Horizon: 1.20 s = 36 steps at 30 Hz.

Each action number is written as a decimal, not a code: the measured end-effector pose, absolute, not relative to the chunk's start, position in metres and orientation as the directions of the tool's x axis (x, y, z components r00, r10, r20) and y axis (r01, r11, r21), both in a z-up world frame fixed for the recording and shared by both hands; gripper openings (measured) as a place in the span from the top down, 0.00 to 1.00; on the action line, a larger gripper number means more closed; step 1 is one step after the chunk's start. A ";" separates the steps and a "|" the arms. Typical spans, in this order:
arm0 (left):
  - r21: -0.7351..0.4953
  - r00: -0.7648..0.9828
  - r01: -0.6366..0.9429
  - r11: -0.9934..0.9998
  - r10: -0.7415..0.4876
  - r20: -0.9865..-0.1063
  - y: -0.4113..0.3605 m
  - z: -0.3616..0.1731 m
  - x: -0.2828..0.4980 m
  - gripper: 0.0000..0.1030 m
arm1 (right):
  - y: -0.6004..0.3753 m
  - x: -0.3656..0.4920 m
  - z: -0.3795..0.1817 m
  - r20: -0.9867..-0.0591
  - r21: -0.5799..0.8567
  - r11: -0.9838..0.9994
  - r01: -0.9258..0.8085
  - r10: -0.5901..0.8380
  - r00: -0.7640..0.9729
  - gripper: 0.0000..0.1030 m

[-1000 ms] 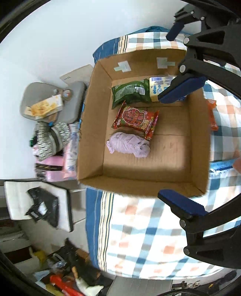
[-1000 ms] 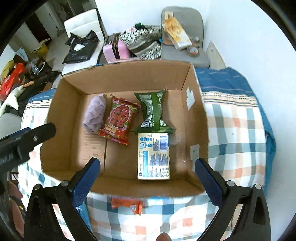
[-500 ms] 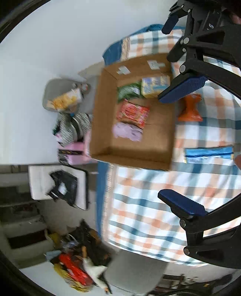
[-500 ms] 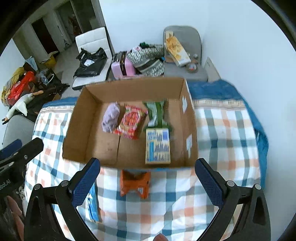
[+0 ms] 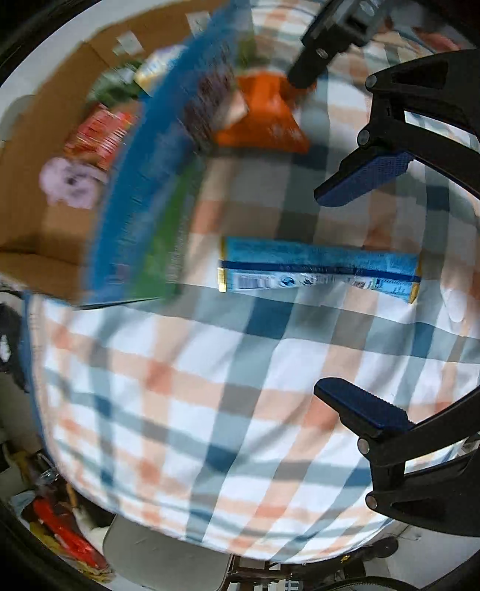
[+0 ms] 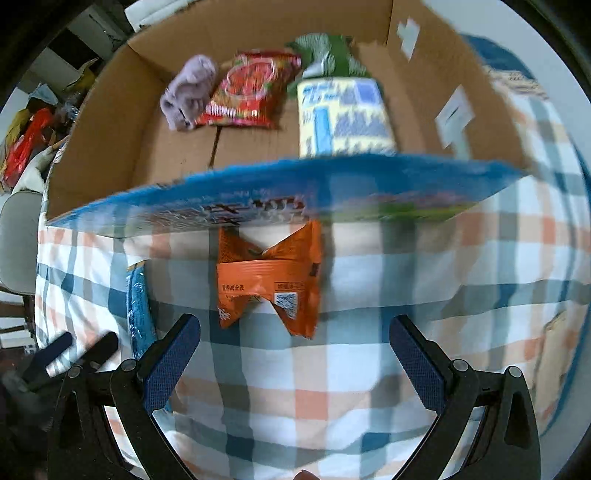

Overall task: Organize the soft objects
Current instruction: 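Grasp the orange snack bag with the right tool while the left grasps the blue stick pack, then carry both items into the box and open both tools to drop them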

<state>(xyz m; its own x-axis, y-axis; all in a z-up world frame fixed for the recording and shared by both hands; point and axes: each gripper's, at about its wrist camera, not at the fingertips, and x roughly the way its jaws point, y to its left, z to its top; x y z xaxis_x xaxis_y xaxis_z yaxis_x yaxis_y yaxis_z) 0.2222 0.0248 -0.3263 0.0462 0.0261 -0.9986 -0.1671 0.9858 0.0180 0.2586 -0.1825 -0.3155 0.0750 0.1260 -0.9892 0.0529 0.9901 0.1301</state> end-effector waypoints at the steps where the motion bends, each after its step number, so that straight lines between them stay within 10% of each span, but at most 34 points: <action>1: 0.020 0.027 -0.164 0.986 0.025 -0.999 0.024 -0.335 0.222 0.08 | -0.181 0.260 -0.321 -0.990 0.129 0.990 0.058 0.125 0.068 0.00; 10: 0.019 -0.066 -0.141 0.990 0.010 -0.998 0.021 -0.388 0.217 0.08 | -0.167 0.276 -0.360 -0.995 0.101 0.993 0.068 0.099 0.027 0.01; 16: 0.031 -0.052 -0.106 0.994 0.026 -0.998 0.015 -0.393 0.218 0.10 | -0.161 0.275 -0.373 -0.997 0.080 0.995 0.052 0.080 0.004 0.24; 27: -0.030 -0.049 -0.092 0.995 -0.035 -0.998 0.001 -0.379 0.204 0.75 | -0.163 0.243 -0.372 -0.994 0.097 0.995 0.019 0.097 -0.053 0.37; 36: -0.084 -0.130 -0.107 0.991 -0.098 -0.987 -0.008 -0.384 0.160 0.70 | -0.177 0.168 -0.378 -0.980 0.122 0.992 -0.032 0.115 -0.164 0.37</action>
<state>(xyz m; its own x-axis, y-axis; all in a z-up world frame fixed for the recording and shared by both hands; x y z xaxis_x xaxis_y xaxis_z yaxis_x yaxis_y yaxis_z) 0.1601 -0.0082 -0.3836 -0.1299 -0.0975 -0.9867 -0.1072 0.9907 -0.0838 0.1680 -0.1770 -0.3779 -0.1636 0.1151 -0.9798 -0.0321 0.9920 0.1219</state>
